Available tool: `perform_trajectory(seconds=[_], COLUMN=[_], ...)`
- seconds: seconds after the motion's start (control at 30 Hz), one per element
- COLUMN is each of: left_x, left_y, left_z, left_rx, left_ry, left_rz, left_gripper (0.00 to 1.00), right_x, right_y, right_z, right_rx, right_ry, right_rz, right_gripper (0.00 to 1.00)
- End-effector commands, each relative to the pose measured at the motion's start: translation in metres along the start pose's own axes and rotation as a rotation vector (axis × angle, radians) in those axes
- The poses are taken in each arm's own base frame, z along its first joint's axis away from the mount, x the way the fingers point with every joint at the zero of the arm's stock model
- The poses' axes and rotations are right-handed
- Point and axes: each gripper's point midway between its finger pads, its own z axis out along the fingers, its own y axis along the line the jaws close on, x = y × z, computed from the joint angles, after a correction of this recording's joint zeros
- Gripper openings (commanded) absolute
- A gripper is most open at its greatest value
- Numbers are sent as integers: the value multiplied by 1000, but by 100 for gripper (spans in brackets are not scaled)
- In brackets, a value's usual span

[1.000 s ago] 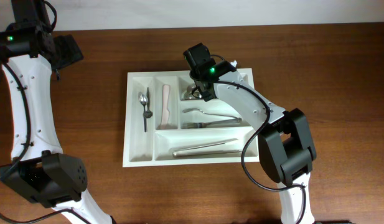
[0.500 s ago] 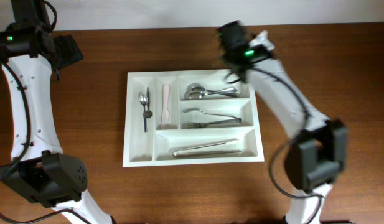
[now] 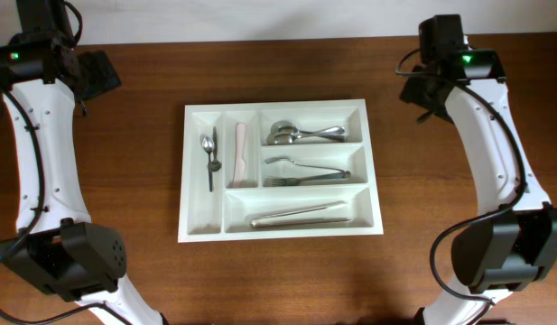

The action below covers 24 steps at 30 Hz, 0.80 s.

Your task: Pack container

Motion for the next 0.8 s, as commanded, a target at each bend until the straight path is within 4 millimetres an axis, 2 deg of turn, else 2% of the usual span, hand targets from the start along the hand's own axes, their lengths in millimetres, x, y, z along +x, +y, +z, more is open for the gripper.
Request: perform_trajectory(seconds=[0.0, 0.77], left_x=[-3, -3], left_y=[2, 2], left_z=[-4, -4], left_rx=[-5, -5], left_ry=[-13, -13], left_rz=[-6, -6], left_gripper=[99, 99], right_x=[-7, -9], right_y=[-11, -16], right_z=[1, 2], right_rx=[22, 39], right_ry=[-5, -12], right_rz=[-36, -31], right_gripper=[99, 99])
